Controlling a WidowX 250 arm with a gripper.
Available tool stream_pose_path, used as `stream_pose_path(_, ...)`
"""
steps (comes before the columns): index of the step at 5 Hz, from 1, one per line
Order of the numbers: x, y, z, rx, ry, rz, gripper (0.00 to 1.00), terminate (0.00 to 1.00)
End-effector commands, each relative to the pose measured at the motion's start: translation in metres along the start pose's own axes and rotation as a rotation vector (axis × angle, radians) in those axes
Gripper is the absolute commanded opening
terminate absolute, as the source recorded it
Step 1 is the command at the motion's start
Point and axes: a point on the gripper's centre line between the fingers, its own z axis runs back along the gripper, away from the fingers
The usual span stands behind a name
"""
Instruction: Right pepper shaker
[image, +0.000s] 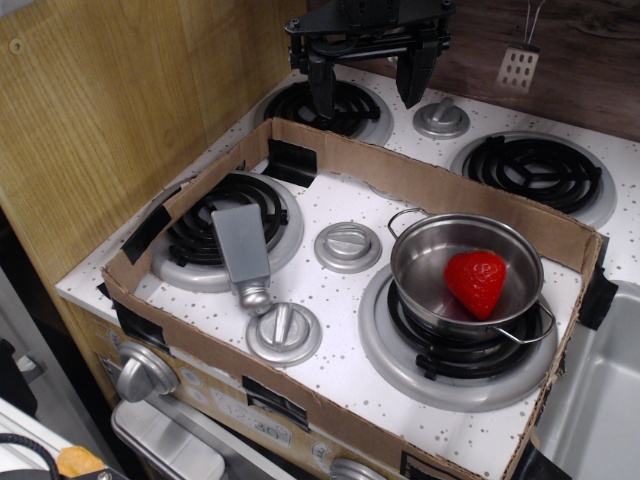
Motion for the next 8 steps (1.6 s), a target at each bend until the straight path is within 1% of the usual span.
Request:
stream_pose_path(1, 0.0, 0.0, 0.0, 0.0, 0.0, 0.0, 1.0, 0.0)
stream_pose_path(2, 0.0, 0.018, -0.005, 0.007, -0.009, 0.13, 1.0, 0.0)
stream_pose_path(3, 0.003, 0.034, -0.003, 0.017, -0.085, 0.158, 1.0, 0.0)
stream_pose_path(4, 0.003, 0.052, 0.005, 0.057, -0.143, 0.188, 1.0, 0.0)
stream_pose_path(5, 0.002, 0.065, 0.004, 0.096, -0.155, 0.185, 1.0, 0.0)
stream_pose_path(6, -0.008, 0.078, -0.002, 0.153, -0.161, 0.237, 1.0, 0.0)
stream_pose_path(7, -0.018, 0.087, -0.012, 0.172, -0.165, 0.287, 1.0, 0.0)
stream_pose_path(8, -0.024, 0.097, -0.02, 0.179, -0.171, 0.324, 1.0, 0.0)
